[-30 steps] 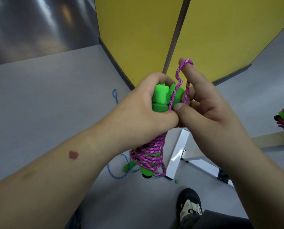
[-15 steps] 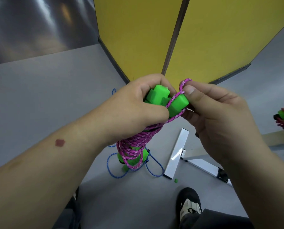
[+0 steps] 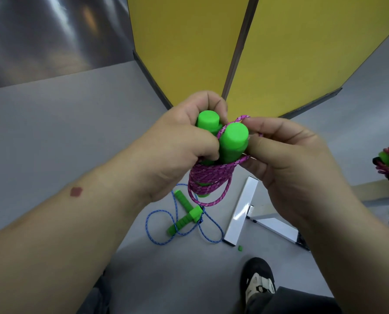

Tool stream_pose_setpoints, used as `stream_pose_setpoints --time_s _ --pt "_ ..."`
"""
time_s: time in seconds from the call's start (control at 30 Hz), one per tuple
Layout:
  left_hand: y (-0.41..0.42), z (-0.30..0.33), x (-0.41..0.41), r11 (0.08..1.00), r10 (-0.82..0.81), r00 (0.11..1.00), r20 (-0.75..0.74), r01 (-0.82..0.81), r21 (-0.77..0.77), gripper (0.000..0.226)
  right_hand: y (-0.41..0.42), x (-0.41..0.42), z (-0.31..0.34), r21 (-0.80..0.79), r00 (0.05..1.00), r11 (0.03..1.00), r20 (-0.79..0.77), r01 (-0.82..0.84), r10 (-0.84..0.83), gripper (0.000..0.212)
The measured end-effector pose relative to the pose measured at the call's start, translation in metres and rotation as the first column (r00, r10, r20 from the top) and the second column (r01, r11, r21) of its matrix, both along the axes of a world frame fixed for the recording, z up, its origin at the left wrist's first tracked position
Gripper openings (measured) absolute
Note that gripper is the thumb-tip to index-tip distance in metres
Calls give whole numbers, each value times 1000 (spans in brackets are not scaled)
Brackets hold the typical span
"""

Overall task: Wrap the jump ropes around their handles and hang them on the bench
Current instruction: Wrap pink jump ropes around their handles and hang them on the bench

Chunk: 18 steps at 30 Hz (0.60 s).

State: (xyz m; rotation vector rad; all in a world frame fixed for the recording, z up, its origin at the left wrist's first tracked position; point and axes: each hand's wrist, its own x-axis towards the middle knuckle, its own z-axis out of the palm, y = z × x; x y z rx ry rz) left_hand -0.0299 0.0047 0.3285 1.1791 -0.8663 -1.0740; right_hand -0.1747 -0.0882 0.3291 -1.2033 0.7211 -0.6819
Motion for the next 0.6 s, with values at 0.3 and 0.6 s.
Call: stream_pose_setpoints --time_s 0.3,0.6 --pt "-1 -4 -23 957 259 906 336 -287 35 71 1 -2 5 -70 999 997 -29 -27 25 18" --pt "-3 -6 -25 939 314 891 328 -341 30 37 0 -3 -1 -9 997 1000 -73 0 -1 16"
